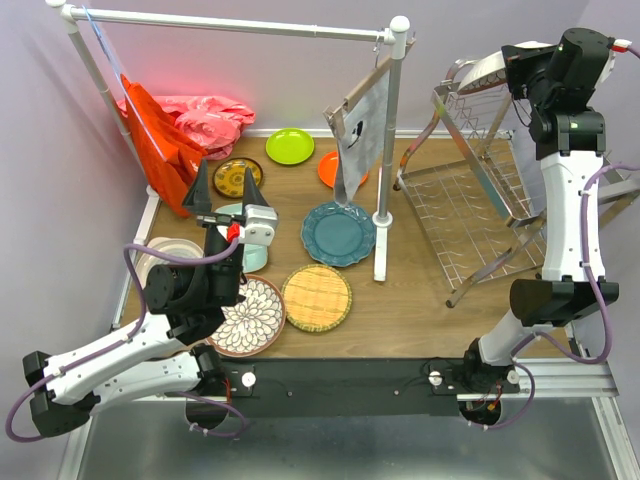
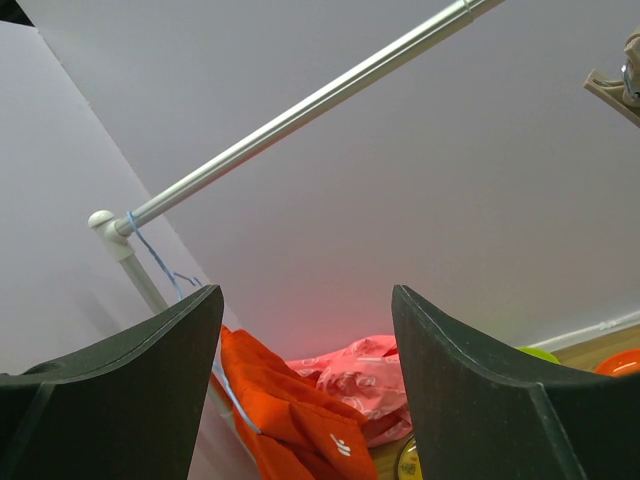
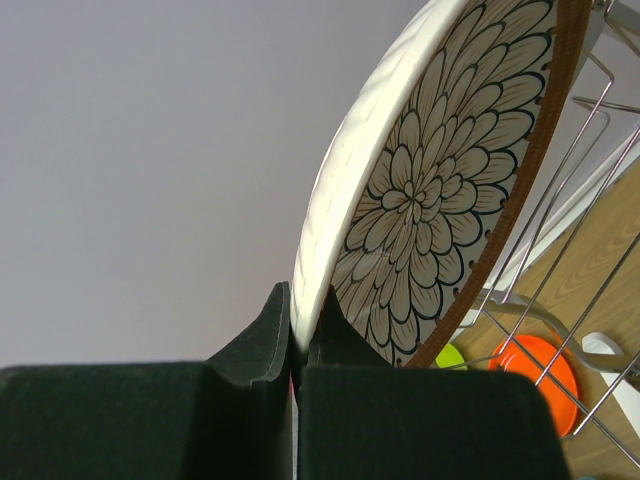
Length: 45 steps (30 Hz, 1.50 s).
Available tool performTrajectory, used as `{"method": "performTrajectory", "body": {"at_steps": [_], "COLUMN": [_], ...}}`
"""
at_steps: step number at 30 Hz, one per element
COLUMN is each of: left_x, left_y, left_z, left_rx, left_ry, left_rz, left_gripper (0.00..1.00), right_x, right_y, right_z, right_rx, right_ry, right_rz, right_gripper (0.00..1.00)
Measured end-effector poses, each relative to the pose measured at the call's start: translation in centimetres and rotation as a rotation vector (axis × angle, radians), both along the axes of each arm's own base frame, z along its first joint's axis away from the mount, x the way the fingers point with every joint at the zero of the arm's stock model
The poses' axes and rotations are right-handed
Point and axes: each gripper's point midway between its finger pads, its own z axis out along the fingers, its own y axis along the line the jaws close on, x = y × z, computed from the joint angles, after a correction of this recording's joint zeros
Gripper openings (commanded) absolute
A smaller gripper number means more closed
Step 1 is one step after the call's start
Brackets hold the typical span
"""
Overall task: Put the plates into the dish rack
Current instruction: Insert the plate into the dish rack
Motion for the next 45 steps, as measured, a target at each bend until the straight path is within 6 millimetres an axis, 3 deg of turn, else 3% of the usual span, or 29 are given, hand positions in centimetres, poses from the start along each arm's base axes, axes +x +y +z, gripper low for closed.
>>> {"method": "performTrajectory", "body": {"at_steps": [24,33,45], "left_x": [0.2,0.5,0.9], "left_y": [-0.3,-0.9,-1.6], "left_z": [-0.1,-0.4,-0.8], "left_rx": [0.000,0.013,0.032], "left_ry": [0.000,0.007,0.017], "left_rz": [0.000,0.001,0.001], "left_gripper": [0.77,0.77,0.77], "right_x": [-0.1,-0.7,-0.7], "right_y": [0.0,-0.1,-0.7], "right_z": [0.2,1.7,0.9], "right_rx": [-0.002,-0.008,0.003], "right_ry": [-0.004,-0.036,-0.005], "right_rz": [0.000,-0.001,-0.028], "right_gripper": [0.04,0.04,0.02]}}
